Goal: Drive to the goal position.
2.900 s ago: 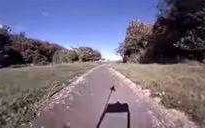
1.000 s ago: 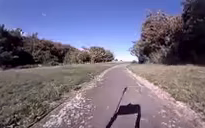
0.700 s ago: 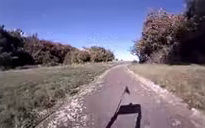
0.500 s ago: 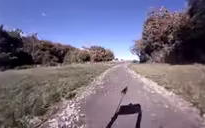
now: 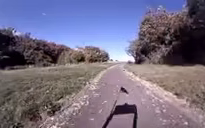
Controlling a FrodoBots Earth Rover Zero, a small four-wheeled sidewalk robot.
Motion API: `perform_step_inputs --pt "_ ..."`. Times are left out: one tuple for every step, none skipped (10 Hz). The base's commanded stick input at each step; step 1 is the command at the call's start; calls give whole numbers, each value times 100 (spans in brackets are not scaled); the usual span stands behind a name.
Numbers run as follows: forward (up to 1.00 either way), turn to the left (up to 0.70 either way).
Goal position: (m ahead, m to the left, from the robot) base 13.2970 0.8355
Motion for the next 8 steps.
perform_step_inputs --pt "100 1" --pt "100 1" --pt "100 1" --pt "100 1" --pt "100 1" --pt "100 1" --pt "100 1" --pt "100 1"
